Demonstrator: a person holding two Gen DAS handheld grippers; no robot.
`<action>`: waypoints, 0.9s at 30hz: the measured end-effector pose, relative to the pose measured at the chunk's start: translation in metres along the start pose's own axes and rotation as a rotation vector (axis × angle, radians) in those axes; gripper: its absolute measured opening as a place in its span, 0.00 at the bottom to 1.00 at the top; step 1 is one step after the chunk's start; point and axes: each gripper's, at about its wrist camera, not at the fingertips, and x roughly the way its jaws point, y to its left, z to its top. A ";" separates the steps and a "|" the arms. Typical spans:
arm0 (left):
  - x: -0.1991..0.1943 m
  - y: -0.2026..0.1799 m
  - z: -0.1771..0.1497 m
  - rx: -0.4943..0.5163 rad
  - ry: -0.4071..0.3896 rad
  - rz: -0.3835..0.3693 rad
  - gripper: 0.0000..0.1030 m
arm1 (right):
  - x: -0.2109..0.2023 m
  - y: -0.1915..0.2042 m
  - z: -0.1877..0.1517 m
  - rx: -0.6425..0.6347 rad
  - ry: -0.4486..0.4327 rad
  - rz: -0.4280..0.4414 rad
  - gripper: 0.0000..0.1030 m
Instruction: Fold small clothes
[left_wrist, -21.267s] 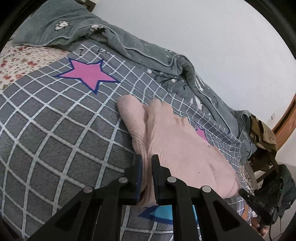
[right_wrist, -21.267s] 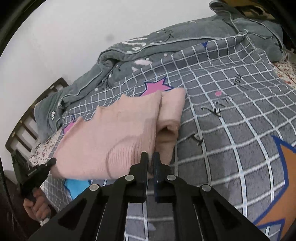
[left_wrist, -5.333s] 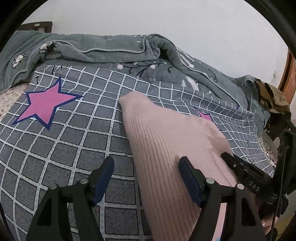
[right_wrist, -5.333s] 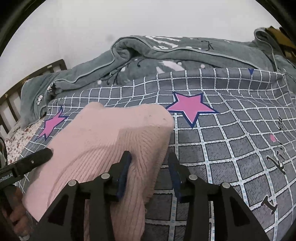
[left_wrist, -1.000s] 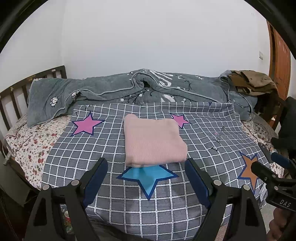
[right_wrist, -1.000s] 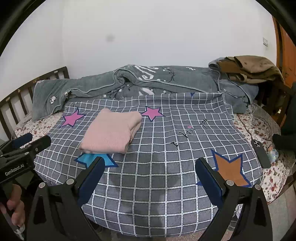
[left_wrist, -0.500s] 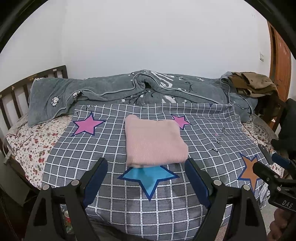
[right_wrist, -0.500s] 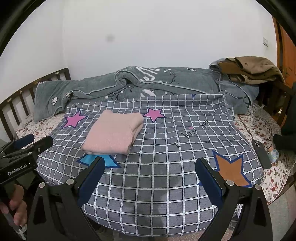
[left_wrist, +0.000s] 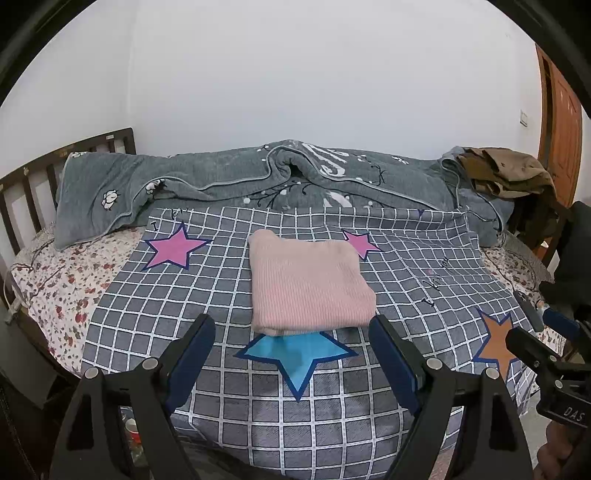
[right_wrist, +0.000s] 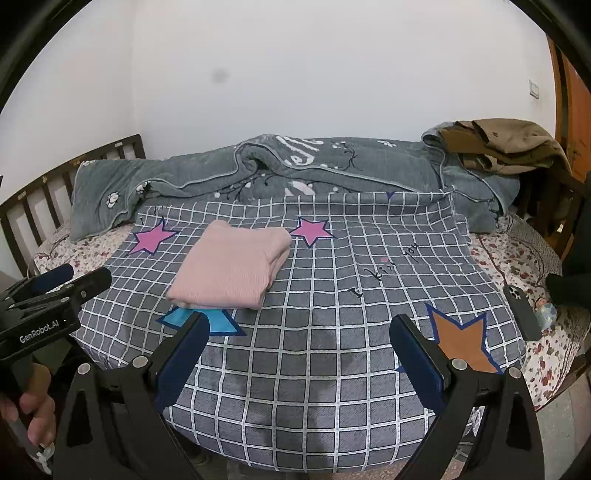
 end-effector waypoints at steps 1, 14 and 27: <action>0.000 0.000 0.000 0.000 0.000 0.000 0.82 | 0.000 0.000 0.000 0.000 0.001 0.001 0.94; 0.000 0.001 0.000 0.000 0.000 0.000 0.82 | -0.001 0.002 0.000 -0.006 -0.001 0.010 0.94; -0.003 -0.003 0.004 0.000 -0.009 0.002 0.82 | -0.002 0.000 0.001 -0.002 -0.003 0.015 0.94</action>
